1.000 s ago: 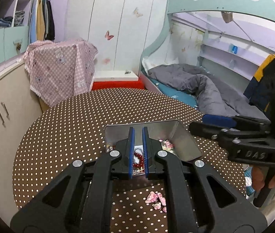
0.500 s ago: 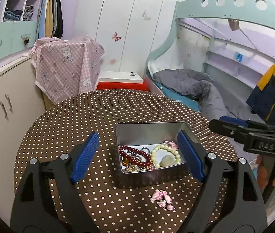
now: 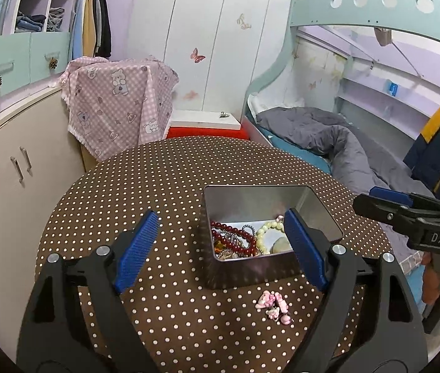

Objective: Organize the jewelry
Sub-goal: 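Open both tools to drop the red bracelet into the box, then move the left tool to the pink bunny charm and grasp it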

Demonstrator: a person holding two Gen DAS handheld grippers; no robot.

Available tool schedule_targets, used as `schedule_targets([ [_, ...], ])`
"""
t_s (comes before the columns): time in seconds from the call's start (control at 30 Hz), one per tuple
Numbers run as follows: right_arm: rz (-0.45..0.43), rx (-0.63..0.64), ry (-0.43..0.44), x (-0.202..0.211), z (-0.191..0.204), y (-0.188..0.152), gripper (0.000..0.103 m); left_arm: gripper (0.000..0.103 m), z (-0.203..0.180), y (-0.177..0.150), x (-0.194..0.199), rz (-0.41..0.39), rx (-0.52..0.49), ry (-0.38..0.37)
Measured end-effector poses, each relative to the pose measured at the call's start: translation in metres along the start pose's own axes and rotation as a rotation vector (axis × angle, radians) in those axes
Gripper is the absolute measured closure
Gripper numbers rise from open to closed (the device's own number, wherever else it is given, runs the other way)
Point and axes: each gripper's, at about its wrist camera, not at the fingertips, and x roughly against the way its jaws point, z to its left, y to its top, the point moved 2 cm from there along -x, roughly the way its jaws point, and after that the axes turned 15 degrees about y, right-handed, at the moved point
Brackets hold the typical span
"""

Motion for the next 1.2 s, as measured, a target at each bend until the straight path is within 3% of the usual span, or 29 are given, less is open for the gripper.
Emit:
schedule_targets([
  [0.33, 0.05, -0.005, 0.02, -0.006, 0.012, -0.024, 0.032, 0.021, 0.005, -0.018, 0.007, 0.038, 0.025, -0.014],
  [0.6, 0.168, 0.002, 0.041, -0.038, 0.027, -0.052, 0.032, 0.021, 0.009, -0.04, 0.004, 0.101, 0.04, -0.028],
  [0.87, 0.233, 0.023, -0.001, -0.061, 0.031, -0.064, 0.032, 0.021, 0.021, -0.058, 0.001, 0.161, 0.075, -0.04],
  [1.0, 0.247, 0.05, -0.062, -0.068, 0.029, -0.066, 0.033, 0.021, 0.024, -0.065, -0.001, 0.18, 0.079, -0.03],
  [1.13, 0.257, 0.075, -0.092, -0.072, 0.028, -0.07, 0.044, 0.021, 0.021, -0.068, -0.004, 0.197, 0.072, -0.039],
  [1.2, 0.253, 0.09, -0.098, -0.072, 0.028, -0.072, 0.056, 0.021, 0.017, -0.069, -0.006, 0.206, 0.062, -0.042],
])
